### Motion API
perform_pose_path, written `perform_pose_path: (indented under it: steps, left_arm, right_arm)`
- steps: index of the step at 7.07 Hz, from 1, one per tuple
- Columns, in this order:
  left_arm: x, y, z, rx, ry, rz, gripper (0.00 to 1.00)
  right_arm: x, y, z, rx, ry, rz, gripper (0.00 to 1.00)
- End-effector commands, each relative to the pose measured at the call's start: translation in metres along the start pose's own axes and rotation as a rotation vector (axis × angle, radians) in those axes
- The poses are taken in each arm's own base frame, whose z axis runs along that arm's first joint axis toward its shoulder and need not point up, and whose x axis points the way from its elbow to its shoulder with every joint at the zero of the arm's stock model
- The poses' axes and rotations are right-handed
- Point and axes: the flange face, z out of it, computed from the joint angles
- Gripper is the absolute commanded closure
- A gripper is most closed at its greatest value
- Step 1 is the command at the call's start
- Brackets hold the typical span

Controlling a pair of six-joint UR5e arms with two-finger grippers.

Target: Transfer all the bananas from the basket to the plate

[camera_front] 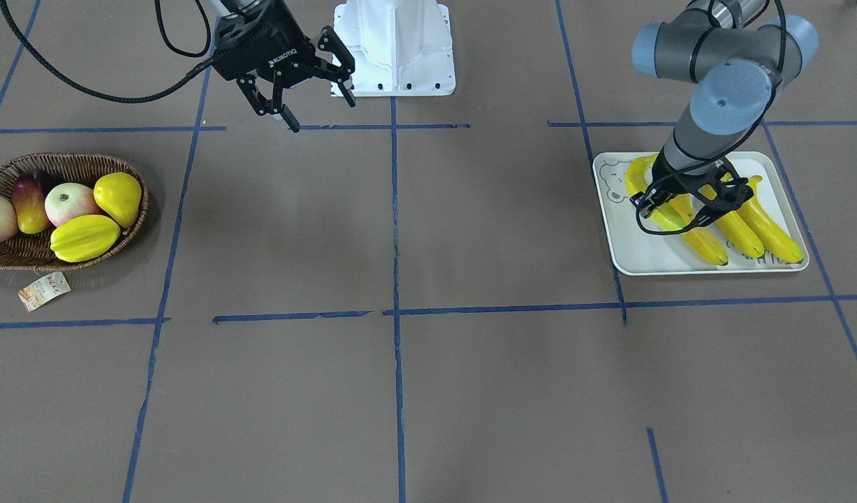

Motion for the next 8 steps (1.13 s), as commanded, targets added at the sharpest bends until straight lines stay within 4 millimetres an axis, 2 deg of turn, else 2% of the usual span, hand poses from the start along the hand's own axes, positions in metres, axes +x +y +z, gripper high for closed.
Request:
perform_pose_path:
  steps: [1, 2, 3, 4, 5, 6, 7, 8]
  left_arm:
    - [0.000, 0.000, 0.002, -0.003, 0.000, -0.003, 0.00]
    - [0.002, 0.002, -0.005, 0.001, 0.014, 0.005, 0.00]
    - [0.009, 0.007, -0.024, 0.013, 0.051, 0.019, 0.00]
    - [0.010, 0.005, -0.065, 0.045, 0.120, 0.021, 0.00]
    - [0.001, -0.006, -0.095, 0.081, 0.165, 0.016, 0.00]
    - [-0.012, -0.025, -0.114, 0.121, 0.176, 0.093, 0.00]
    - [-0.036, -0.050, -0.123, 0.164, 0.147, 0.260, 0.00]
    - [-0.077, -0.073, -0.122, 0.181, 0.106, 0.342, 0.00]
  right_arm:
    - [0.000, -0.001, -0.001, 0.002, -0.001, -0.001, 0.00]
    - [0.005, -0.007, -0.002, 0.009, 0.008, 0.006, 0.00]
    - [0.023, -0.024, -0.005, -0.001, 0.088, 0.024, 0.00]
    - [0.057, -0.058, -0.019, -0.041, 0.197, 0.020, 0.00]
    - [0.108, -0.093, -0.045, -0.103, 0.287, -0.117, 0.00]
    - [0.175, -0.133, -0.083, -0.132, 0.335, -0.185, 0.00]
    - [0.265, -0.183, -0.114, -0.216, 0.278, -0.173, 0.00]
    - [0.351, -0.204, -0.143, -0.262, 0.225, -0.208, 0.00]
